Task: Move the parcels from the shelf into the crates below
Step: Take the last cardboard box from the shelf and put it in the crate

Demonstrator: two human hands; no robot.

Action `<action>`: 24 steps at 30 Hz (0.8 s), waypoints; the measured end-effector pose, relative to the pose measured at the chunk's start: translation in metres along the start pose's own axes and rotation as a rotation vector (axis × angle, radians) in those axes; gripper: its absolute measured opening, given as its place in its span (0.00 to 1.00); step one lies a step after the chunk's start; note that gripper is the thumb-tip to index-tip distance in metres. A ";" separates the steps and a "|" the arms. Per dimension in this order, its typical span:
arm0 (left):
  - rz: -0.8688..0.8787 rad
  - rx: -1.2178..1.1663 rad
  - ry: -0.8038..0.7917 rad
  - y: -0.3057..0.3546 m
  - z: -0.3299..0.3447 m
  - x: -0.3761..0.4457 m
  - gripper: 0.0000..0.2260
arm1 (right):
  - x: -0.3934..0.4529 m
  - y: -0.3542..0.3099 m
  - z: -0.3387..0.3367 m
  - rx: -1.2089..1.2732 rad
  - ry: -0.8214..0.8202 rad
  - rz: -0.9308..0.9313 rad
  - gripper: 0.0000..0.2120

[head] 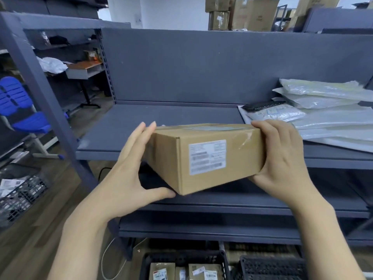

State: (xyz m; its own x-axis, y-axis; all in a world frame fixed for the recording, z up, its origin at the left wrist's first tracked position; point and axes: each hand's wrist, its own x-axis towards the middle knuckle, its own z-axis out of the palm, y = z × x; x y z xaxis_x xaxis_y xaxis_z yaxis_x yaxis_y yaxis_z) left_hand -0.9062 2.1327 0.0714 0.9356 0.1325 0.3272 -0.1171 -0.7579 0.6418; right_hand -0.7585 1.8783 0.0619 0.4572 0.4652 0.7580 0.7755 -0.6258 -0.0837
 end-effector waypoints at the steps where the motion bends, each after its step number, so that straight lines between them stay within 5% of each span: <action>1: -0.016 0.000 -0.014 0.007 -0.001 0.000 0.53 | 0.000 -0.003 0.001 -0.050 0.011 0.009 0.36; 7: -0.106 0.009 -0.092 0.041 0.002 -0.002 0.54 | 0.003 -0.023 0.005 -0.233 0.111 0.017 0.33; 11: -0.091 0.007 0.057 0.040 0.009 0.005 0.46 | 0.001 -0.035 0.012 -0.261 0.185 0.021 0.35; 16: -0.145 -0.038 0.146 0.030 0.014 0.005 0.53 | -0.005 -0.042 0.018 -0.325 0.271 0.025 0.36; 24: -0.043 0.000 0.345 0.019 0.023 0.004 0.35 | -0.009 -0.041 0.016 -0.240 0.196 0.020 0.37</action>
State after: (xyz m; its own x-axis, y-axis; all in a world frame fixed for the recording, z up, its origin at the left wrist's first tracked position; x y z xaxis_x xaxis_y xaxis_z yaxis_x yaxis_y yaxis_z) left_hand -0.8973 2.1046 0.0690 0.7717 0.3725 0.5155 -0.0805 -0.7468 0.6601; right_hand -0.7877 1.9102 0.0484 0.3607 0.3358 0.8702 0.6312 -0.7747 0.0373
